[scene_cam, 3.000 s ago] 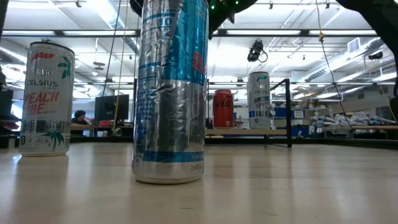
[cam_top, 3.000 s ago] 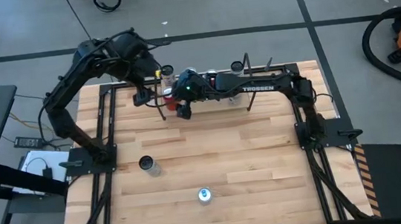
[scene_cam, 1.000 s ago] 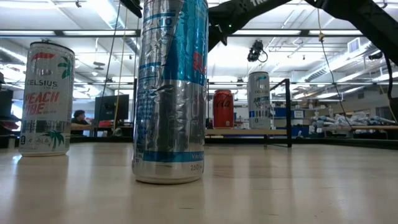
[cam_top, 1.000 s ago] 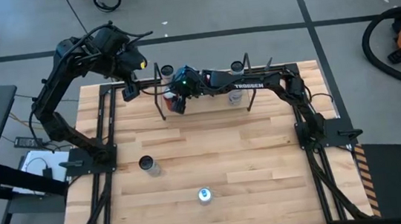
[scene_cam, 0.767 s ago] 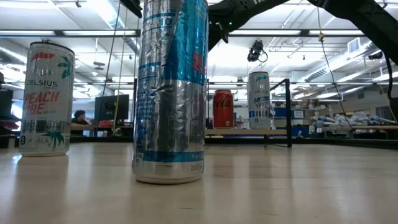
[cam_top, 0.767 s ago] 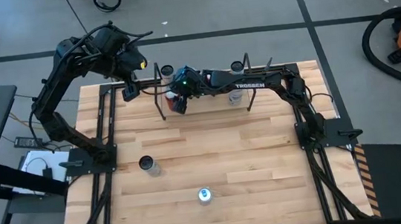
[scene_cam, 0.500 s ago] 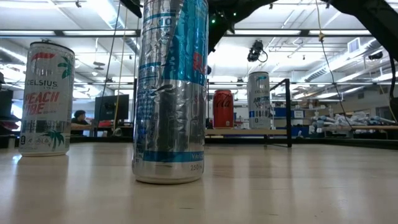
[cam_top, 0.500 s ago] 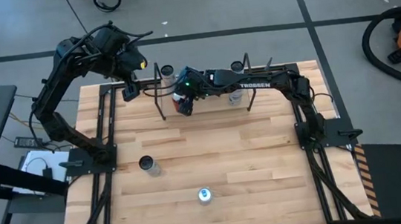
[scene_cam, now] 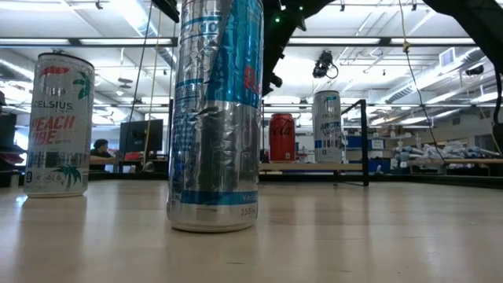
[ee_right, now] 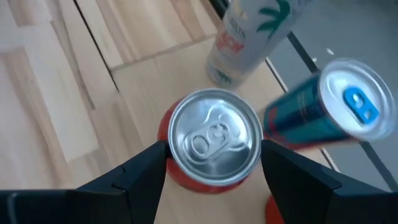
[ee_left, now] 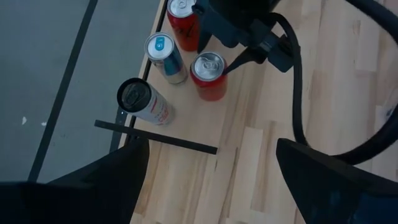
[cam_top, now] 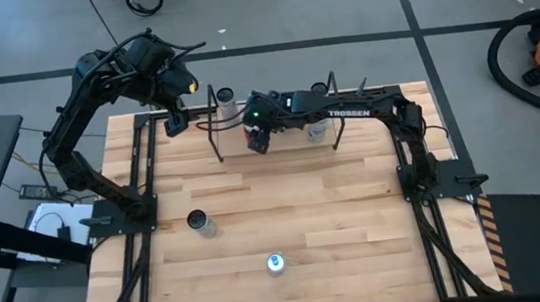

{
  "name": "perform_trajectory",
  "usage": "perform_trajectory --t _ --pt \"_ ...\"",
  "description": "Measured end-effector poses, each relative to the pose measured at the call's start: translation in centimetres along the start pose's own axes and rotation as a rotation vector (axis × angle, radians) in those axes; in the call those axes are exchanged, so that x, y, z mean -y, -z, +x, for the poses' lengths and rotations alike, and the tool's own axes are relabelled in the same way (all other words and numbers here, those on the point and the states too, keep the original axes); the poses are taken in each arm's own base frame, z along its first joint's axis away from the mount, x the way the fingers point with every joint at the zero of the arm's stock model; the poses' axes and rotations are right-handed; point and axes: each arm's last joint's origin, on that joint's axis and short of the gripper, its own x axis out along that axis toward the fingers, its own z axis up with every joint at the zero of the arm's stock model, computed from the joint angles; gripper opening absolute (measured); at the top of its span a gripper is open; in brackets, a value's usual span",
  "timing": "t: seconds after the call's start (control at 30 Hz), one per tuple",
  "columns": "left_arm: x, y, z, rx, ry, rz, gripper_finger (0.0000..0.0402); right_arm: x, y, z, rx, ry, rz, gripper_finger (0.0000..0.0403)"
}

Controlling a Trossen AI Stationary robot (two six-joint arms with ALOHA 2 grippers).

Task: Place canned beverage on shelf
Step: Align the red and black soda can with the red and black soda can on the shelf

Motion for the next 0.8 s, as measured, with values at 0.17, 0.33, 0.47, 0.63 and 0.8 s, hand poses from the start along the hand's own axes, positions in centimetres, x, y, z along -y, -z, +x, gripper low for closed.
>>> perform_trajectory --t 0.17,0.33,0.47,0.63,0.8 --pt "0.0 0.0 0.0 0.0 0.0 -0.001 0.0354 0.2 0.5 -0.1 -0.051 0.018 0.018 0.0262" --pt "0.0 0.0 0.0 0.0 0.0 -0.004 0.0354 0.3 1.0 0.1 -0.099 0.035 0.006 0.0249" --pt "0.0 0.0 0.0 0.0 0.0 -0.004 0.0354 0.4 1.0 -0.2 -0.099 0.031 0.021 0.0241" --pt "0.0 0.0 0.0 0.0 0.0 -0.004 0.0354 -0.1 1.0 -0.7 -0.099 -0.035 0.018 0.0241" --pt "0.0 0.0 0.0 0.0 0.0 -0.004 0.0354 -0.4 0.7 -2.3 -0.063 -0.046 0.001 0.0241"
